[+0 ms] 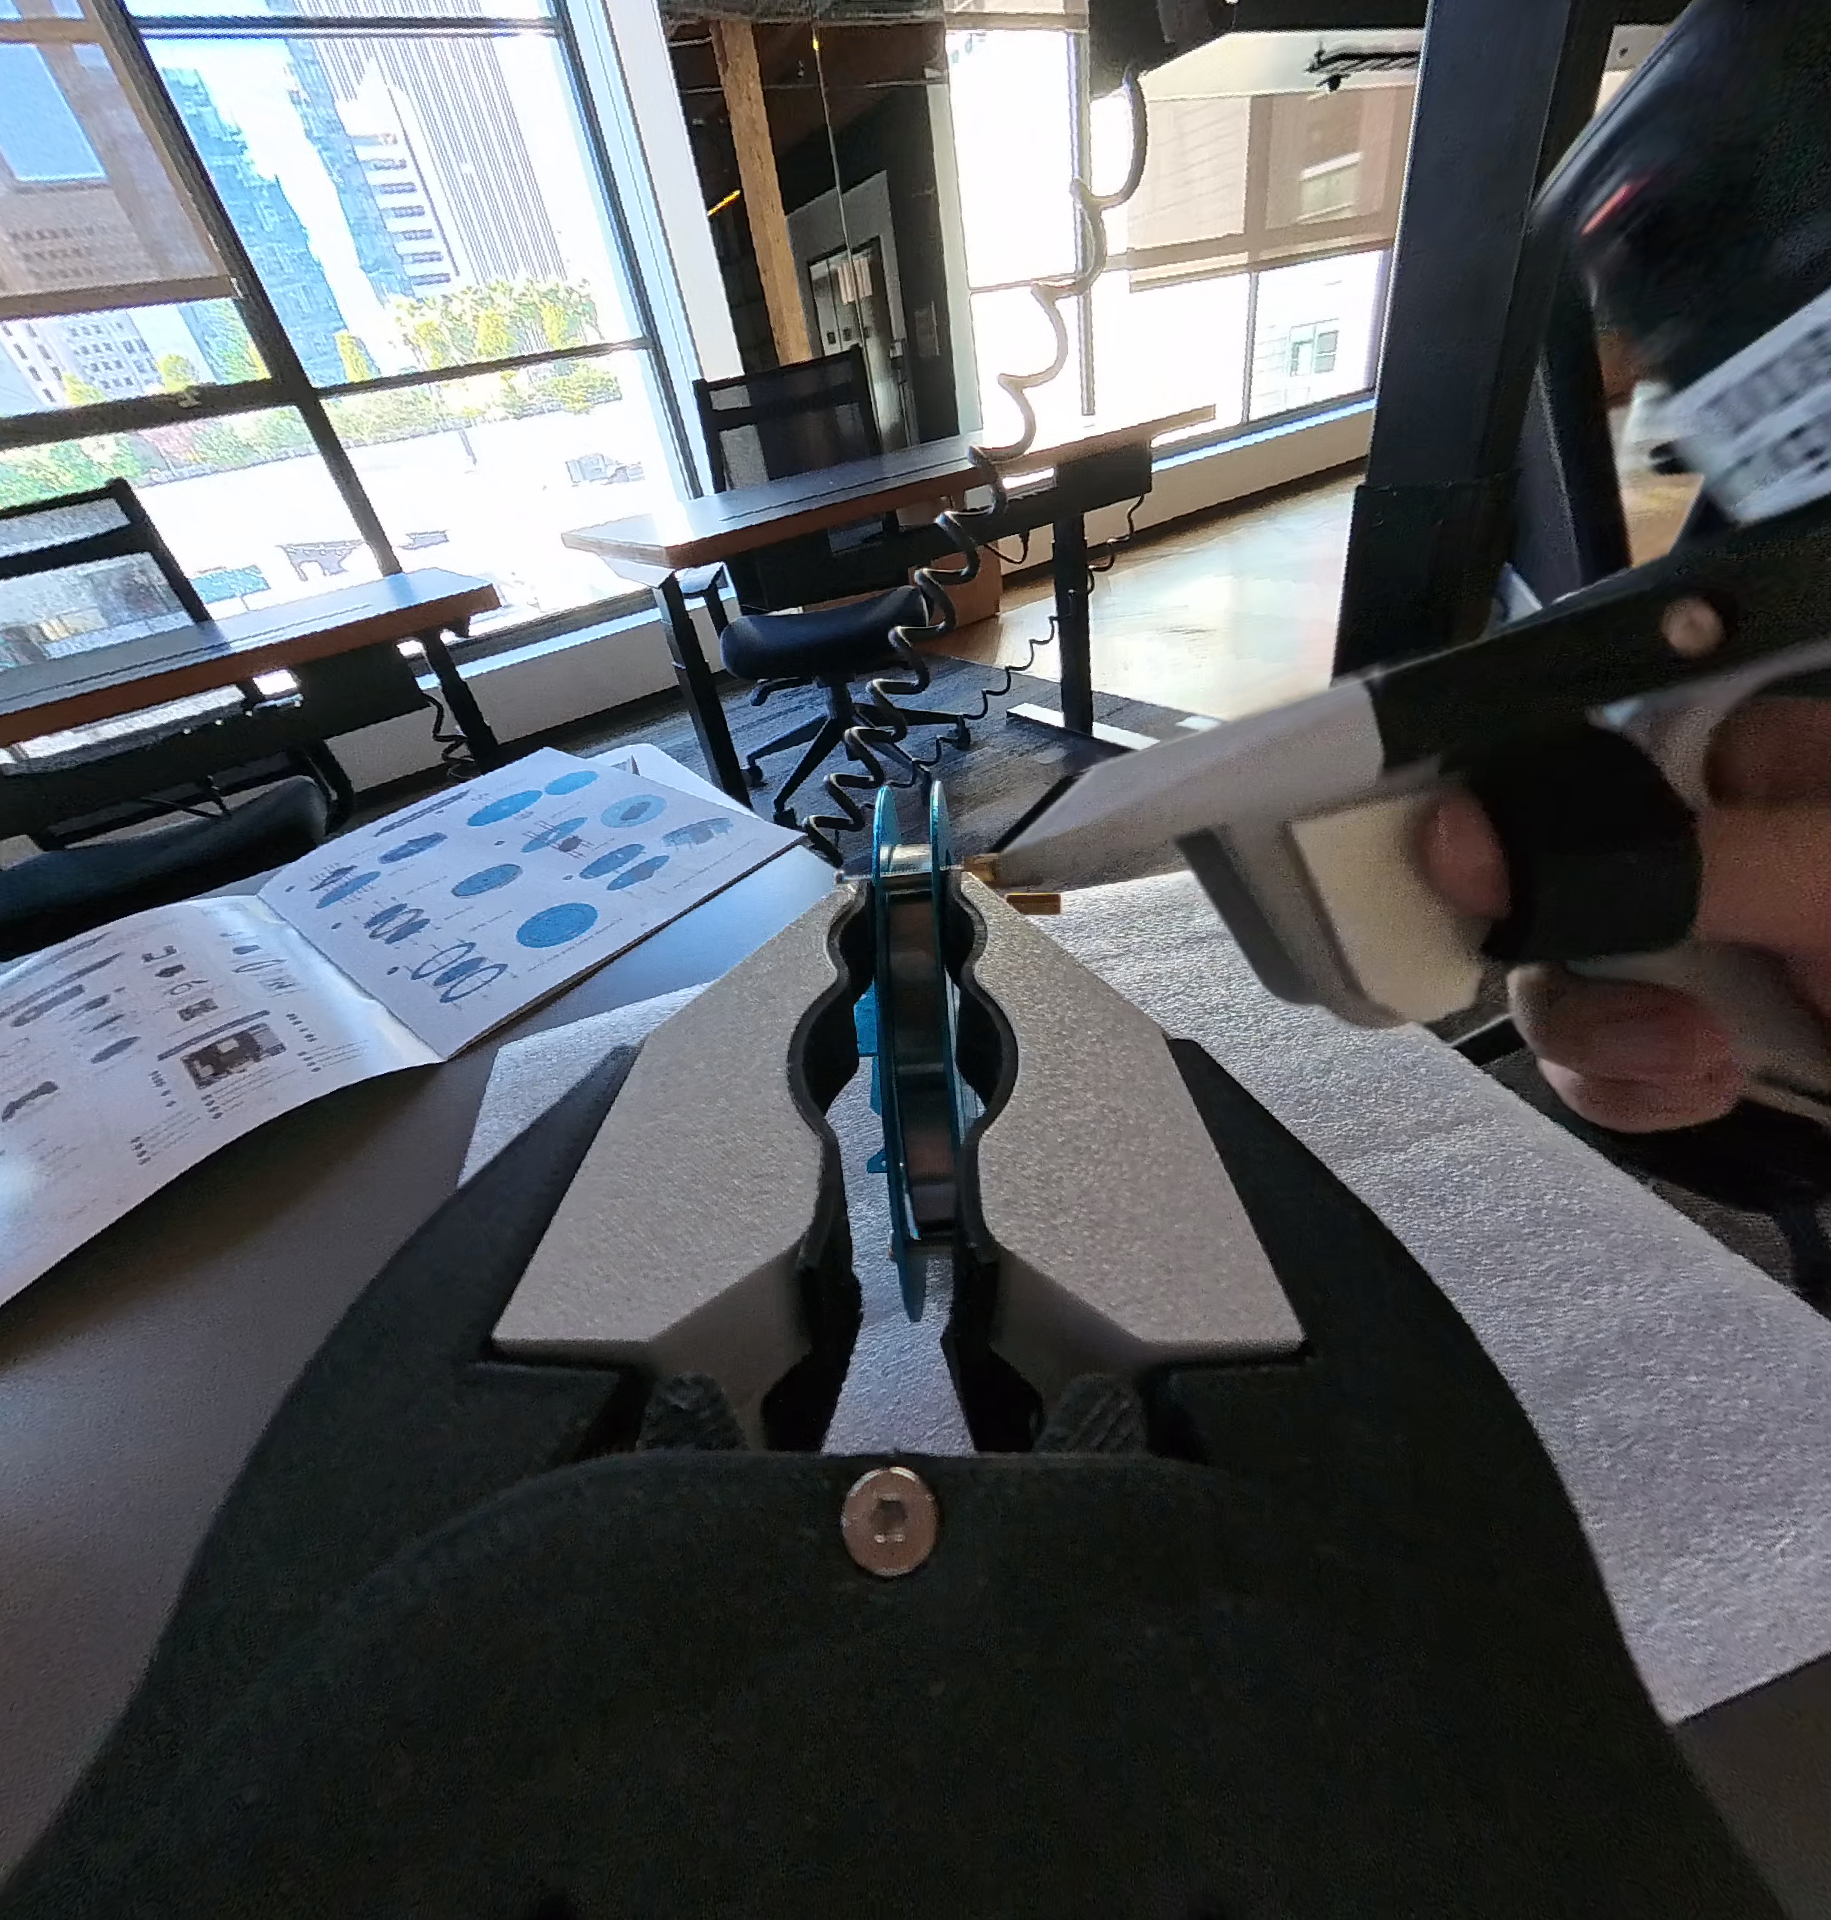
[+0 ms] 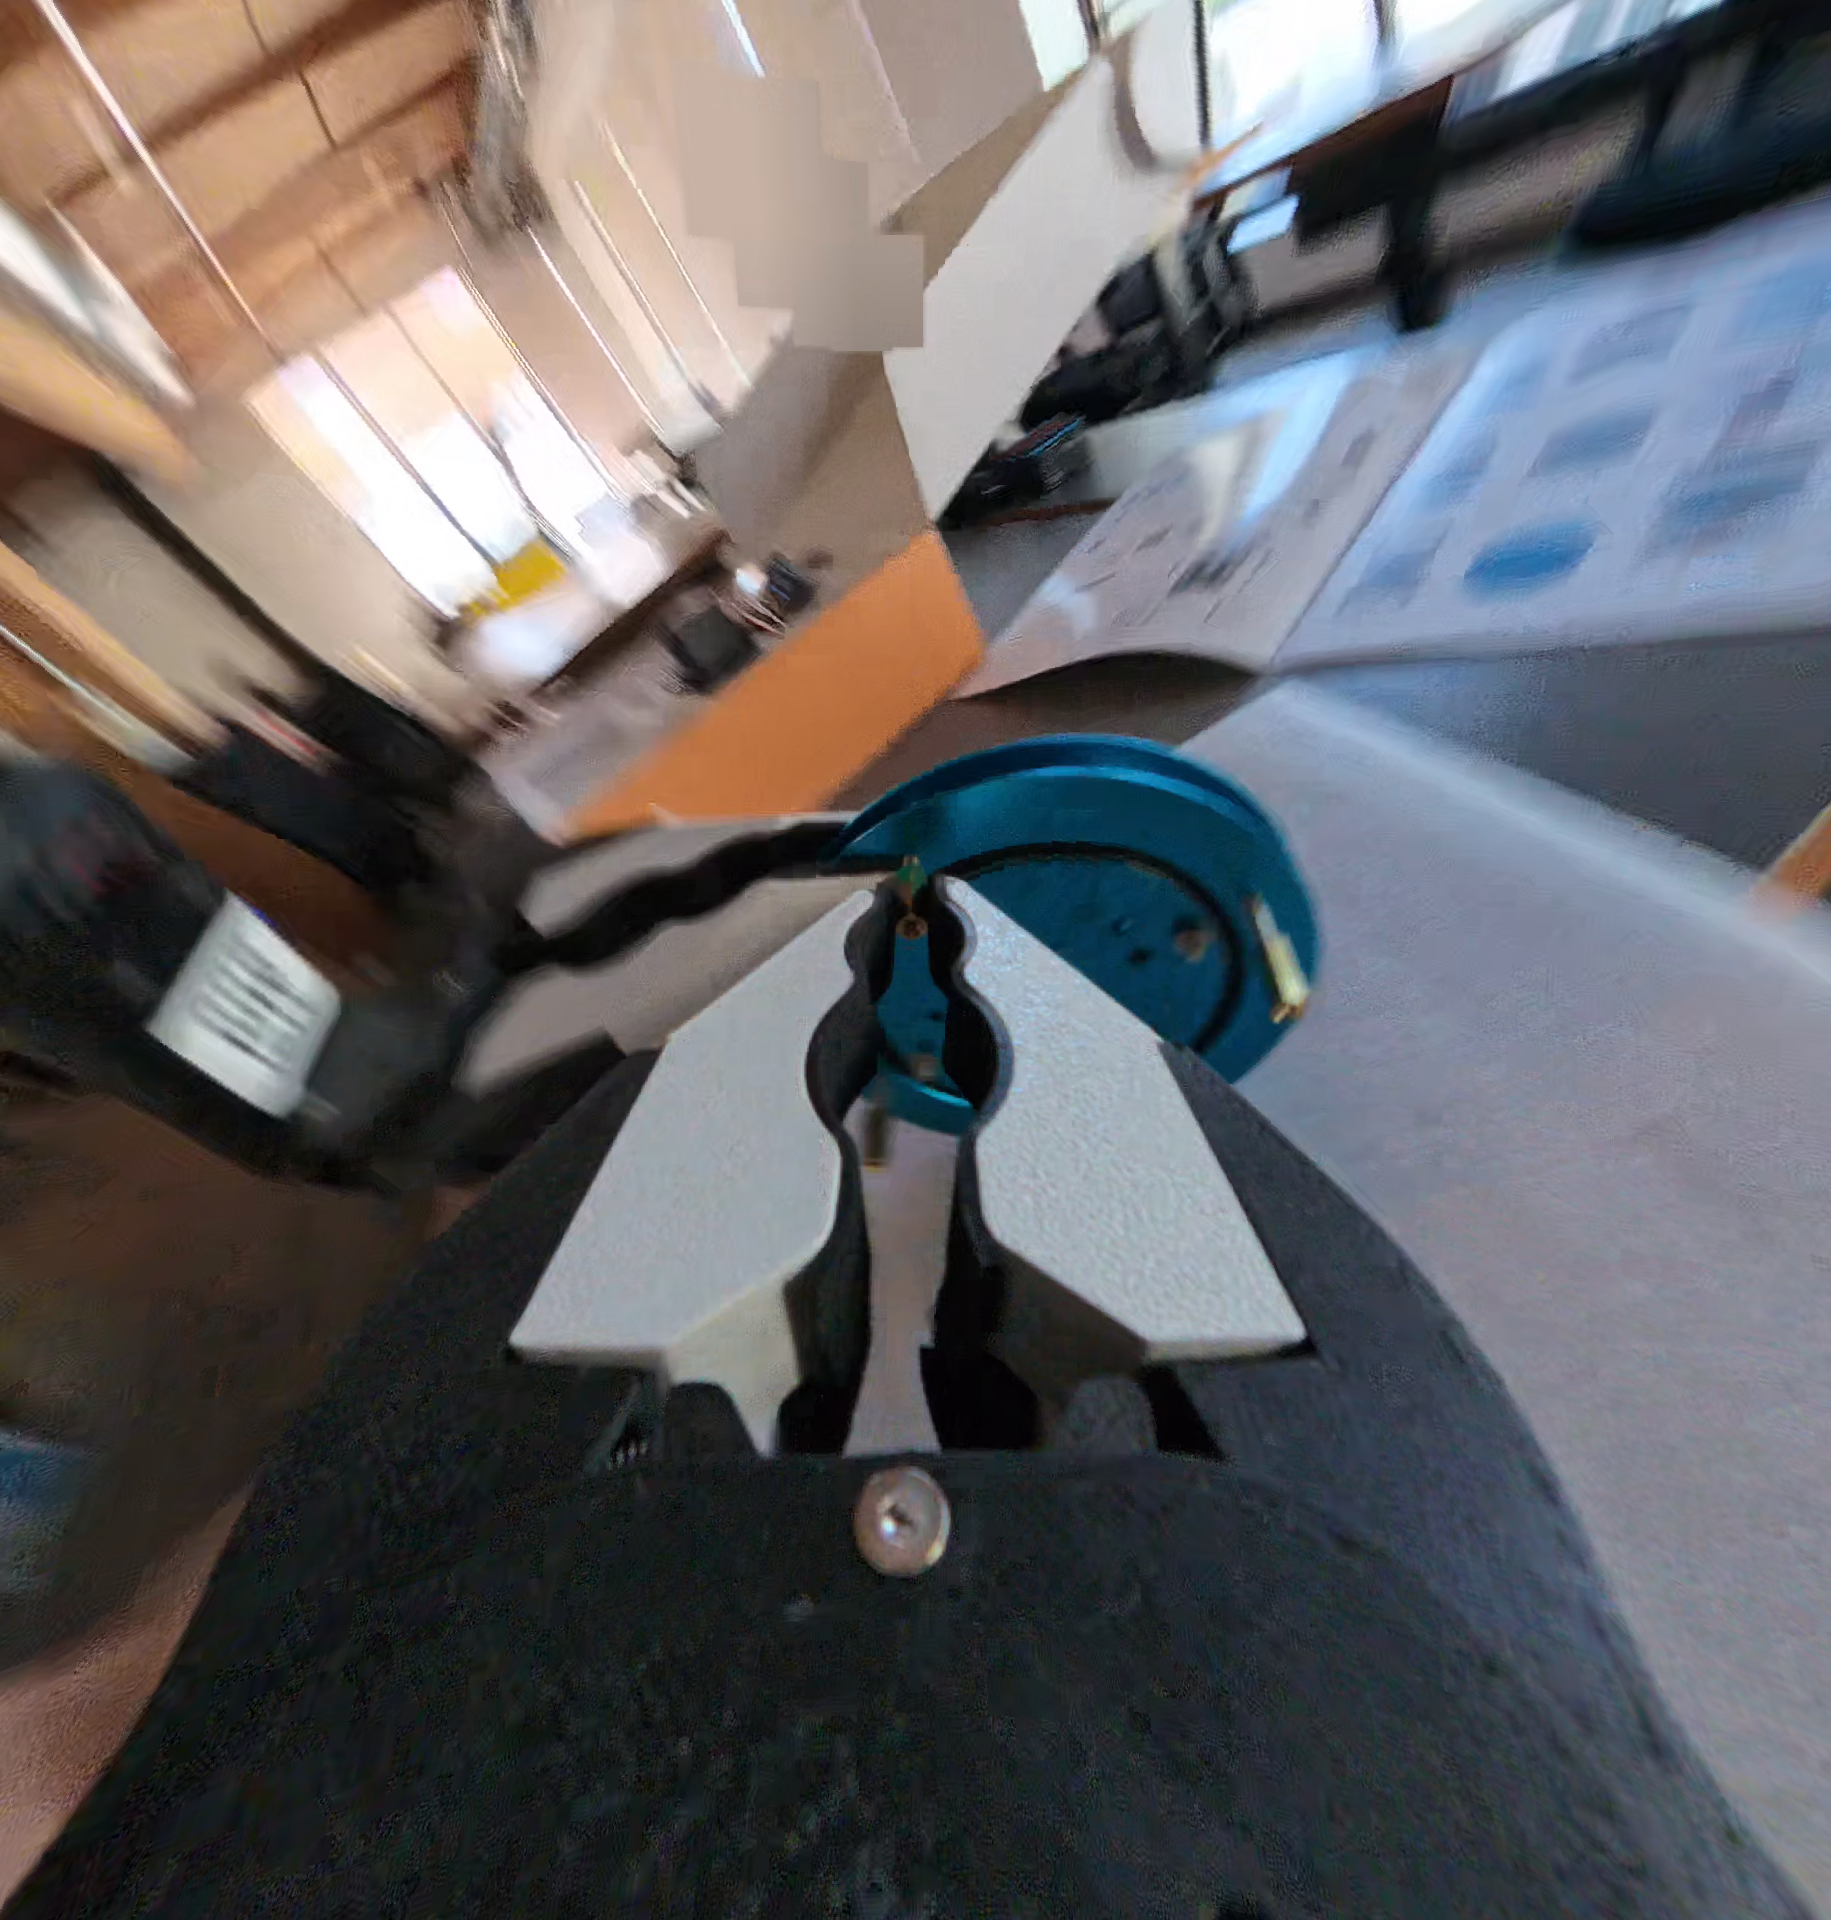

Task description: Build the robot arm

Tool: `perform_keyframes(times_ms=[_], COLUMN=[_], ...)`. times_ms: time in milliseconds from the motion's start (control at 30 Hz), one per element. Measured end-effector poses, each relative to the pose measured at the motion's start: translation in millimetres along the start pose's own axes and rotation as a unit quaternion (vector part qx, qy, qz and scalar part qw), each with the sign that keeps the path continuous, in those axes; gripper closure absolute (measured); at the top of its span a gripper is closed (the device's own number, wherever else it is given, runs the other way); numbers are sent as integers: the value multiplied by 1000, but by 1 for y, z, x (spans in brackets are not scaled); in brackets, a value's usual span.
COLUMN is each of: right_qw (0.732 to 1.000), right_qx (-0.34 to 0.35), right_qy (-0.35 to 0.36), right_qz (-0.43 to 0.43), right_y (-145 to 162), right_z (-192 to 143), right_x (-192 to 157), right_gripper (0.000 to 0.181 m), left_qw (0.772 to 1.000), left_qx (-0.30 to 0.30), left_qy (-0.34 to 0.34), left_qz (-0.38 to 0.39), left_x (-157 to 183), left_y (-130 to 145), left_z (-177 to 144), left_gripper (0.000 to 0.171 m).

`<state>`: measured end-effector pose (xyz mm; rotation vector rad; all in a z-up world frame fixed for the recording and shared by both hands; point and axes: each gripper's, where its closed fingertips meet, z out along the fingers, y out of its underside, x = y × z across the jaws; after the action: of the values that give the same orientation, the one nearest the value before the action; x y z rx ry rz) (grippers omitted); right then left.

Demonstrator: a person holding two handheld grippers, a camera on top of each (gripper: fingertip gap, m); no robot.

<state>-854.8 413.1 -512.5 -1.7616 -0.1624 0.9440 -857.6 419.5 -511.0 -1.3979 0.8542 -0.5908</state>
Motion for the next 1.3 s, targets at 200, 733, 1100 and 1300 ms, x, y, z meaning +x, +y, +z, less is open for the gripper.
perform_keyframes(times_ms=[200, 733, 1100, 1300], right_qw=[924, 984, 987, 987], right_qx=[35, -3, -10, -9], right_qy=[-166, -89, -95, -93], right_qz=[344, 151, 132, 129], right_y=[2, 0, 1, 0], right_z=[-3, -15, -13, -13], right_x=[0, 6, 4, 2], right_gripper=[176, 177, 177, 177], left_qw=[1000, 999, 985, 981], left_qx=[0, -1, -3, 0], left_qy=[2, 23, 137, 141], left_qz=[14, 41, -107, -135], left_x=[3, 8, 10, 9], left_y=[0, -2, -5, -4], left_z=[0, 7, 9, 8], left_gripper=[161, 155, 152, 155])
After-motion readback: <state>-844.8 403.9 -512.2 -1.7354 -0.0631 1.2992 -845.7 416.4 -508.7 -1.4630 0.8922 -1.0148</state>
